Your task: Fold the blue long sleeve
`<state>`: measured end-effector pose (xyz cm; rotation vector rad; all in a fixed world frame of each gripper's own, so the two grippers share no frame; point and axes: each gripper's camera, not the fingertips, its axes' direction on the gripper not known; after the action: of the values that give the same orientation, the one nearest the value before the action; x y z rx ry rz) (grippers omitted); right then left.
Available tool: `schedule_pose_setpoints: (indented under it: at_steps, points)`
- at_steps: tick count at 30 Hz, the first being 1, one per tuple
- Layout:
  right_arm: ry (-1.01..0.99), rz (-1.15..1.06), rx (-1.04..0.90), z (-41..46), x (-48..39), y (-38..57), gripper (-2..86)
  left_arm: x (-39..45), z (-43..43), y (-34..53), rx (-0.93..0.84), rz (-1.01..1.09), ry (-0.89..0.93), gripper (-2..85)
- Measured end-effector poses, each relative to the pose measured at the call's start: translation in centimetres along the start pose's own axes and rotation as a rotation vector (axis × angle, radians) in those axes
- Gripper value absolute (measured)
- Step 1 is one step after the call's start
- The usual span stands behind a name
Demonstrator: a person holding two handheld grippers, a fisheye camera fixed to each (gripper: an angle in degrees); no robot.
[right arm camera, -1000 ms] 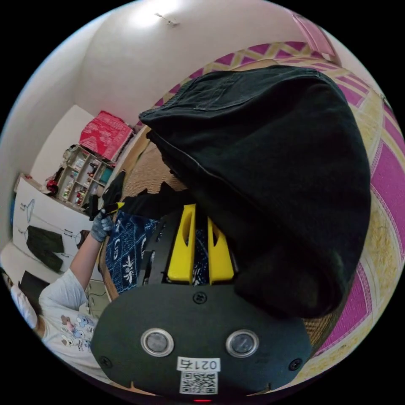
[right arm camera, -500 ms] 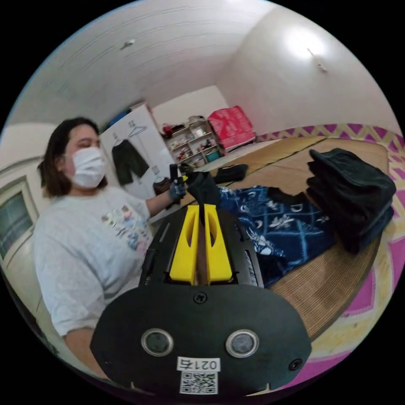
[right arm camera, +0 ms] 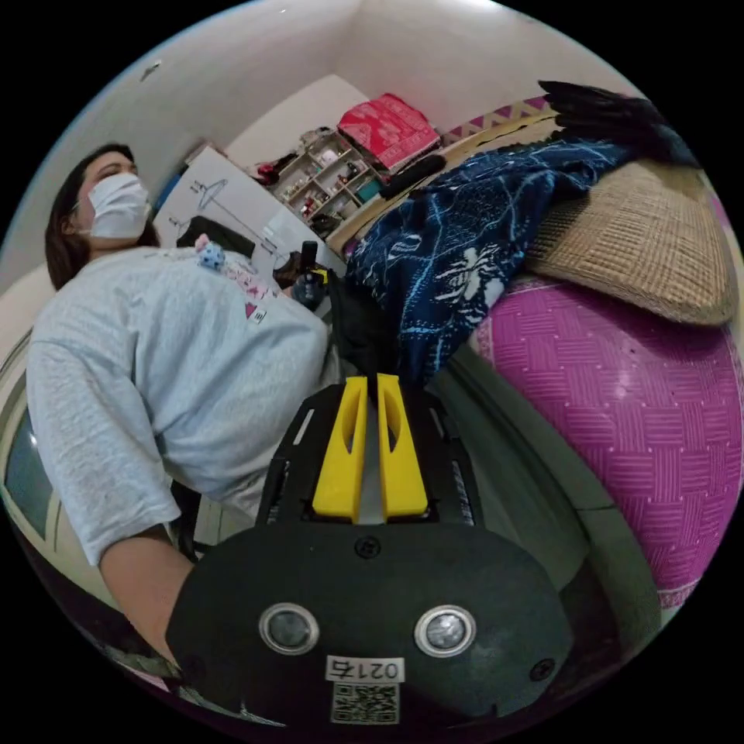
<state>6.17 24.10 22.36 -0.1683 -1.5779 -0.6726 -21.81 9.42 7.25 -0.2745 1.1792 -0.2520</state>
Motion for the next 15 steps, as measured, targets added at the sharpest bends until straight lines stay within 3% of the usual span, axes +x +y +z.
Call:
schedule_pose_setpoints:
  at_steps: [3,7,11,15]
  points:
    - [-0.025,-0.044,-0.127,1.4,-2.2,-0.7,1.0,2.1,-0.3,0.8,-0.098,0.035,-0.022,-1.0]
    - [-0.028,-0.121,-0.190,1.2,-4.6,-3.5,2.5,4.6,-2.0,0.2,-0.065,0.123,0.010,-1.0]
    - [0.139,-0.226,0.113,-2.3,-6.2,-10.1,7.7,6.6,-5.1,-1.5,0.015,0.253,-0.015,-1.0]
    - [0.315,-0.259,0.187,1.7,-5.2,-19.7,9.0,4.6,-9.7,-4.4,0.300,0.239,-0.071,-1.0]
